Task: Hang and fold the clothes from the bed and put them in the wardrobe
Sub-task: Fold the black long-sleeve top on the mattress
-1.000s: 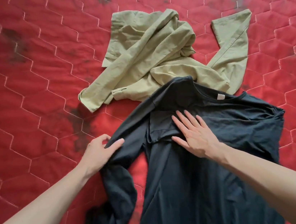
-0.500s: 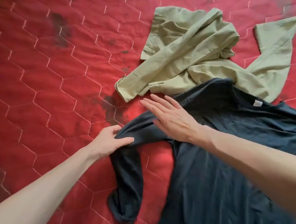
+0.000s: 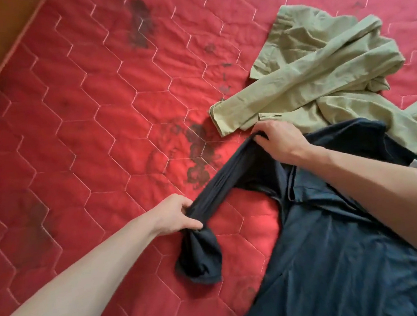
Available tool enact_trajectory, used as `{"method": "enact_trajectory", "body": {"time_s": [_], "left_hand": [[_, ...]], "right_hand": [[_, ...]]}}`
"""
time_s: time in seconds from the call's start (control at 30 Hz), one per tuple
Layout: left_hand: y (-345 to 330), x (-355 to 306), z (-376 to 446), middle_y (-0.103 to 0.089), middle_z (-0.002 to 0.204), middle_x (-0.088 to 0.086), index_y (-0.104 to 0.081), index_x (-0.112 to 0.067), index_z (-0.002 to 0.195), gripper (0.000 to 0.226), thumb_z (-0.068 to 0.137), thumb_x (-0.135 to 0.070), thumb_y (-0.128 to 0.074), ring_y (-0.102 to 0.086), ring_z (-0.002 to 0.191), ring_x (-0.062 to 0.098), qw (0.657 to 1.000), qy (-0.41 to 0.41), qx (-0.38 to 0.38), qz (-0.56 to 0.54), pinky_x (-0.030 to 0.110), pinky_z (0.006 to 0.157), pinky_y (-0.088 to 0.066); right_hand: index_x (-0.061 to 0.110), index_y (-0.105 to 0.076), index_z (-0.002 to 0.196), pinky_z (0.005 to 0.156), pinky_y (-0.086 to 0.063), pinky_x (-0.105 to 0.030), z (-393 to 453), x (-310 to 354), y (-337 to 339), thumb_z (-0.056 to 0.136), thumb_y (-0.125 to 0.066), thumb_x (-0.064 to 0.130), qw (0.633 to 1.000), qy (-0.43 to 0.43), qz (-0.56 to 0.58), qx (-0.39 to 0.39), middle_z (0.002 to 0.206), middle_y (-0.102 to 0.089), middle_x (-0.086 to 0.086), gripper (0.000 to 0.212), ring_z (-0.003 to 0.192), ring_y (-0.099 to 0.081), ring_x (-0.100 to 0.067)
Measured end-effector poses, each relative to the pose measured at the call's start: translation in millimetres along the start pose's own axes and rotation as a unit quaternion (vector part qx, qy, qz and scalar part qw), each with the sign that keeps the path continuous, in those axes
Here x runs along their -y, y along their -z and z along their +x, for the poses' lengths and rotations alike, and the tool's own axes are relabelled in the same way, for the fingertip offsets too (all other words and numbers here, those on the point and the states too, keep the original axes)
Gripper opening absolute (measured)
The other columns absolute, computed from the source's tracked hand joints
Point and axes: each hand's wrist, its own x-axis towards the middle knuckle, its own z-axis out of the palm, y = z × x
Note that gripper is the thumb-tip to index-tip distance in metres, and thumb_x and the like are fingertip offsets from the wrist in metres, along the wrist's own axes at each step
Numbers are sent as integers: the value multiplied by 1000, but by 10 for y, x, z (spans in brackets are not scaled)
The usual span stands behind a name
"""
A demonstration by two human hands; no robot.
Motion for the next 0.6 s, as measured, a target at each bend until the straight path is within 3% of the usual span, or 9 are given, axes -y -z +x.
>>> {"method": "enact_trajectory", "body": {"time_s": [0.1, 0.2, 0.27, 0.37, 0.47, 0.6], "left_hand": [[101, 186, -130, -66, 68, -11, -75, -20, 78, 7, 82, -14, -77, -58, 65, 8, 999, 35, 29, 6, 23, 67, -47], [241, 260, -280, -53, 64, -16, -65, -23, 66, 23, 89, -20, -70, -47, 61, 3, 997, 74, 31, 15, 22, 64, -38], [341, 269, -331, -49, 70, -9, -59, -24, 72, 16, 87, -29, -62, -44, 68, 9, 994, 88, -30, -57, 30, 67, -33], [470, 265, -326, -52, 74, 2, -61, -19, 85, 15, 98, -22, -56, -46, 69, 18, 970, 88, -133, -186, 34, 63, -32], [595, 218, -361, -60, 72, 2, -61, -16, 83, 24, 100, -31, -67, -52, 68, 18, 964, 73, -182, -181, 31, 61, -36], [850, 119, -531, -78, 92, 12, -72, -7, 101, 28, 86, -27, -84, -69, 76, 18, 968, 81, -144, -188, 30, 71, -52]], "right_hand": [[16, -72, 114, 93, -50, -46, -8, -12, -76, 97, -58, 21, 999, -31, -2, -29, 118, -73, -11, 23, 114, -65, -36], [16, -69, 117, 92, -45, -44, -25, -2, -160, 100, -55, 23, 998, -48, -11, -48, 118, -72, -10, 23, 113, -65, -35], [16, -68, 117, 92, -44, -44, -34, 0, -200, 102, -53, 25, 997, -58, -15, -43, 117, -71, -10, 23, 113, -65, -34], [15, -64, 121, 93, -44, -47, -80, 20, -243, 101, -54, 29, 998, -46, -22, -31, 114, -67, -11, 26, 112, -62, -38], [17, -55, 138, 96, -45, -50, -192, 101, -312, 98, -60, 33, 997, 3, -41, -60, 123, -60, -10, 43, 117, -56, -36], [16, -52, 143, 101, -47, -47, -375, 288, -399, 93, -64, 26, 989, 95, -37, -107, 139, -56, -5, 52, 129, -53, -30]]}}
